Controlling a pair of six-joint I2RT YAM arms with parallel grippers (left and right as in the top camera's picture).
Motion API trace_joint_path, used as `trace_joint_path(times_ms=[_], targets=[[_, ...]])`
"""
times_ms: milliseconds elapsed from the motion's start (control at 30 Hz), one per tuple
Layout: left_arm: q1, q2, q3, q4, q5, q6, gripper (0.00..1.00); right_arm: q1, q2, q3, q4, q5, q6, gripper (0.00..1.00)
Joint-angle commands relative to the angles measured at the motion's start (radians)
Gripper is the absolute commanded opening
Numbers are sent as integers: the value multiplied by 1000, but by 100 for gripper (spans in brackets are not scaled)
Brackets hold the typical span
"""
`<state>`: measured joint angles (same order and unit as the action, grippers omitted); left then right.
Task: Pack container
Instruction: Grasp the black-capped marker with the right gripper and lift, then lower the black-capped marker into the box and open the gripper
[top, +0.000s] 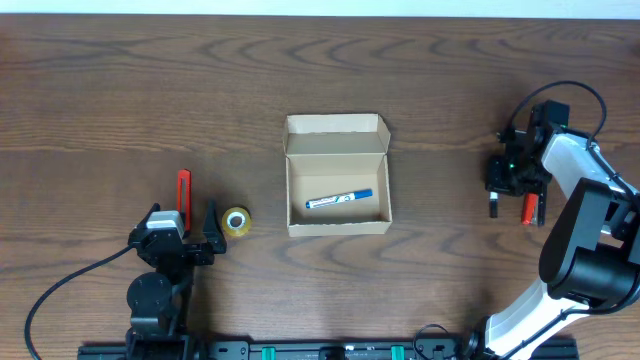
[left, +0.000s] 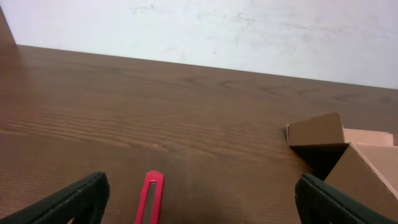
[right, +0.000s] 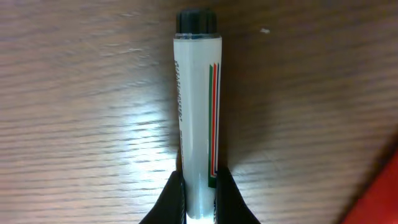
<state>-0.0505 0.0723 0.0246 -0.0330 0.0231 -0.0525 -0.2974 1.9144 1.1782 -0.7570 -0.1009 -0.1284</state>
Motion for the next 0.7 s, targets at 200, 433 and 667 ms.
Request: trace_joint_path(times_ms=[200, 433, 667], targets=[[-2, 3, -20, -39, 23, -8, 95, 53, -135, 123, -47, -361, -14, 2], [-2, 3, -20, -39, 23, -8, 96, 248, -332, 244, -54, -405, -197, 1], [-2, 3, -20, -39, 25, -8, 95, 553, -410, 317, -109, -392, -566, 1]])
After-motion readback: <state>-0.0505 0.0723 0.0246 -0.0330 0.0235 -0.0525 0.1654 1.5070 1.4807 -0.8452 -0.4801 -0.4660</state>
